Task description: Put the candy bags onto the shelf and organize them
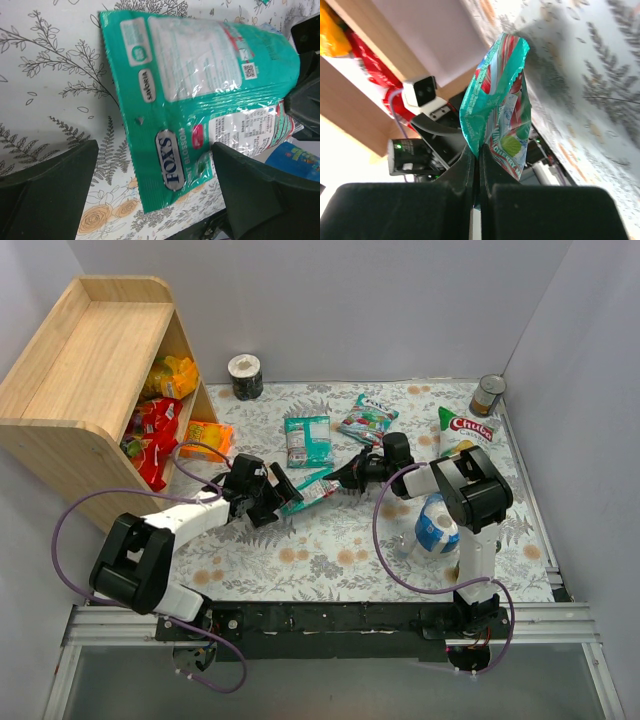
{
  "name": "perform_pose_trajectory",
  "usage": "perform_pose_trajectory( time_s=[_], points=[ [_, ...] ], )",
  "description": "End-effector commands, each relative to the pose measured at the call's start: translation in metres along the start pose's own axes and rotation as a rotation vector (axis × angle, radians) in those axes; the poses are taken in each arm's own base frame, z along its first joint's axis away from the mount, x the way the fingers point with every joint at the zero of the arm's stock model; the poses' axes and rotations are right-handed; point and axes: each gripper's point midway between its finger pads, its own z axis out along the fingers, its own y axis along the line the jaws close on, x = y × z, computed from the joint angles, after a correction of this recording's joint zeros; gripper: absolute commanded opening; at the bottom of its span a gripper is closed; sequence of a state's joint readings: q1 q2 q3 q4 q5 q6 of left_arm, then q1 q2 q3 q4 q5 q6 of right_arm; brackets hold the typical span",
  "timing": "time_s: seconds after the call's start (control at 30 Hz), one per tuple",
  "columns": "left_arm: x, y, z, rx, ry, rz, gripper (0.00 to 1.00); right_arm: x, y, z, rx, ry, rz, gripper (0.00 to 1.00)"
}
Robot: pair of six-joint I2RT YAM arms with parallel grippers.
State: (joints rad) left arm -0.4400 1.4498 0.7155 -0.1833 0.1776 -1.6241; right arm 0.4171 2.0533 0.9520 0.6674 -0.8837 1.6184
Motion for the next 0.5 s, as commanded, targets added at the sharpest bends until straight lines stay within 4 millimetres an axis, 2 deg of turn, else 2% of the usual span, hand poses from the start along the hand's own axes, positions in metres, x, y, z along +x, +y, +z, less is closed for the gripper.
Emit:
perform_pose_trajectory(
  time_s=[0.0,0.07,0.13,0.17,0.23,0.33,0.47],
  points=[
    [-0.011,-0.013,-0.016,0.014,-0.044,-0.023,0.98,0.006,0.058,-0.002,-0.139,0.016,-0.059,0.01],
    [-0.014,-0.026,-0.014,0.067,-0.044,-0.01,0.98,0.006,0.059,0.0,-0.126,0.024,-0.057,0.01],
    [-0.019,-0.029,-0.008,0.06,-0.05,-0.005,0.98,0.009,0.059,0.001,-0.114,0.043,-0.071,0.01],
    [-0.024,-0.04,-0.007,0.094,-0.058,-0.001,0.98,0.01,0.056,0.002,-0.101,0.049,-0.062,0.01],
    [-0.026,-0.049,-0.004,0.123,-0.048,-0.013,0.98,0.013,0.053,0.001,-0.085,0.065,-0.07,0.01],
    [-0.029,-0.048,0.002,0.121,-0.063,-0.008,0.98,0.015,0.048,0.0,-0.05,0.074,-0.087,0.01],
    [-0.04,-0.052,-0.002,0.142,-0.124,0.019,0.98,0.018,0.038,-0.002,-0.002,0.093,-0.086,0.01]
  ],
)
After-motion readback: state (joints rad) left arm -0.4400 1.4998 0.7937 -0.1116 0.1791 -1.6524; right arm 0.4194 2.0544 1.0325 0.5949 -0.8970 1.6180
